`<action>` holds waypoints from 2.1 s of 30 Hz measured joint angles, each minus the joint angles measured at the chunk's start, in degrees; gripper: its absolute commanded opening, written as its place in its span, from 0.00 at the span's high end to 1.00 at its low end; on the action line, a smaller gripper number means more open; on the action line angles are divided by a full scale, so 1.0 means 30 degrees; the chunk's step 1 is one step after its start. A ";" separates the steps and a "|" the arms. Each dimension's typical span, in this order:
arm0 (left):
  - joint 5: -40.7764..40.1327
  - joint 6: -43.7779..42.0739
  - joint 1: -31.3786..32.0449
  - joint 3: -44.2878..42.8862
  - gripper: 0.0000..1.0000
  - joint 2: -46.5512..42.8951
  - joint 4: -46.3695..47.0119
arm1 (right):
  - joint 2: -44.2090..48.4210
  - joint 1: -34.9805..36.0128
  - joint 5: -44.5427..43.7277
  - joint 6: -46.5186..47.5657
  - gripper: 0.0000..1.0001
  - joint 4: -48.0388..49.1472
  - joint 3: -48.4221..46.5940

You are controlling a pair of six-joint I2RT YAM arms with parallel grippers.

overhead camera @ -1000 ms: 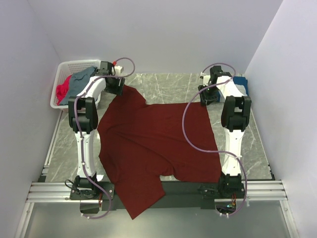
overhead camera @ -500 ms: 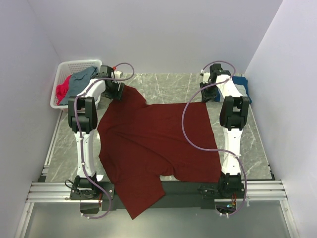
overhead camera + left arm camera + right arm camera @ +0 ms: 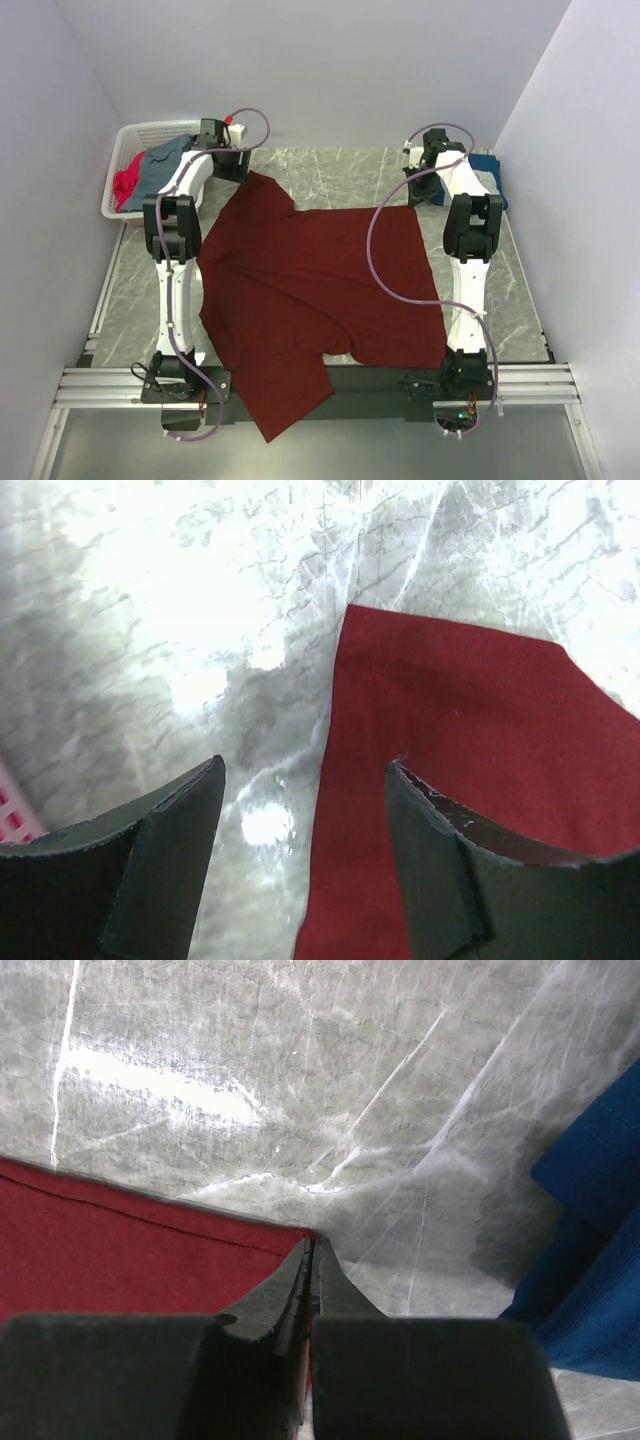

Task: Fold and stack the t-shirts
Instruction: Fold the tshirt

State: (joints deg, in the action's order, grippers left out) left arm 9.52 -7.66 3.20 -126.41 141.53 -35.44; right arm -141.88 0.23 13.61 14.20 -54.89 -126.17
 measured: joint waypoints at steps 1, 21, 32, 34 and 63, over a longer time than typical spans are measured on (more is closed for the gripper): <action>0.0102 0.0022 0.0000 0.0000 0.29 0.0153 0.0146 | 0.0000 0.0000 0.0007 0.0000 1.00 0.0007 0.0007; 0.1362 0.0051 0.0845 -0.2863 0.76 0.3024 0.2091 | 0.0044 0.0000 0.0000 0.0233 1.00 0.0029 0.0058; 0.1894 -0.0160 0.0911 -0.2200 1.00 0.2280 0.2353 | 0.0189 -0.0095 -0.0168 0.0291 1.00 0.0102 0.0051; 0.2033 -0.0226 0.0831 -0.1923 1.00 0.1523 0.2295 | 0.0372 -0.0182 -0.0160 0.0284 1.00 0.0109 0.0051; 0.4510 -0.1749 0.0780 1.5693 1.00 -1.8200 0.1851 | 0.7475 -0.1093 0.1880 0.2186 1.00 0.0138 0.5421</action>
State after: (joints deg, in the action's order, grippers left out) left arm 23.05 -12.91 5.54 -79.33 86.94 -29.89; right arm -119.46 -3.05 19.25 20.75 -54.48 -109.91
